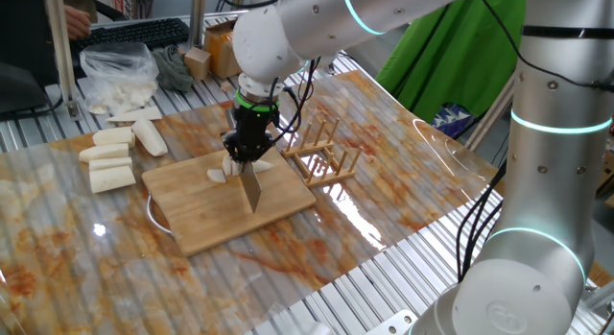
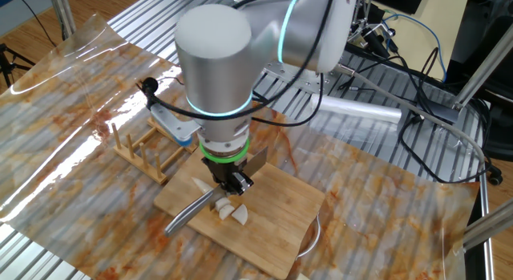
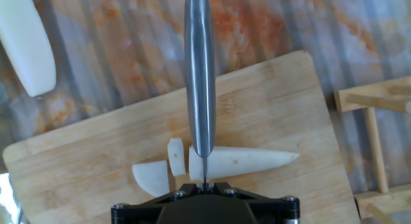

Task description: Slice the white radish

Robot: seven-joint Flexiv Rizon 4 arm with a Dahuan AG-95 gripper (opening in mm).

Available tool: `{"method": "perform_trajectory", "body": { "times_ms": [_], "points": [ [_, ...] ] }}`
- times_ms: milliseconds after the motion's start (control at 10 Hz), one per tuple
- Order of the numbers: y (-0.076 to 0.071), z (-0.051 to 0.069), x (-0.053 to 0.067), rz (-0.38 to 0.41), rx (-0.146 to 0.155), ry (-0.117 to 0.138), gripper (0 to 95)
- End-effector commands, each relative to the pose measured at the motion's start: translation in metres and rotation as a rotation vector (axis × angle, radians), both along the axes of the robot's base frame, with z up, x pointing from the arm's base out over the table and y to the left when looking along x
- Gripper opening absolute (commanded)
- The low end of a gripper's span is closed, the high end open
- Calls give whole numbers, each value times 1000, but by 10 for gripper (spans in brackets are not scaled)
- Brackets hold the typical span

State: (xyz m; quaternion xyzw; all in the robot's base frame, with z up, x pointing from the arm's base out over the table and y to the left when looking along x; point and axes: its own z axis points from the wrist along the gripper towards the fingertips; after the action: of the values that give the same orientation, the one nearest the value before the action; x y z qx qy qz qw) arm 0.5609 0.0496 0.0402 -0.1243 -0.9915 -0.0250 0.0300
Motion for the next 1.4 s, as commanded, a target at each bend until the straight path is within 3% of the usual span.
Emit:
{"method": "perform_trajectory", "body": {
  "times_ms": [100, 400, 600, 700, 1000, 1200, 1300, 1400],
  "points": [
    [-4, 7, -4, 14, -18, -9, 0],
    [-7, 8, -5, 20, -11, -8, 0],
    [-5, -7, -4, 11, -4, -29, 0],
    [-4, -12, -3, 9, -5, -28, 0],
    [-4, -11, -3, 3, 8, -25, 0],
    [-2, -10, -4, -48, 6, -9, 0],
    [0, -7, -5, -75, 36, -9, 0],
    [1, -4, -4, -76, 32, -10, 0]
  ]
}}
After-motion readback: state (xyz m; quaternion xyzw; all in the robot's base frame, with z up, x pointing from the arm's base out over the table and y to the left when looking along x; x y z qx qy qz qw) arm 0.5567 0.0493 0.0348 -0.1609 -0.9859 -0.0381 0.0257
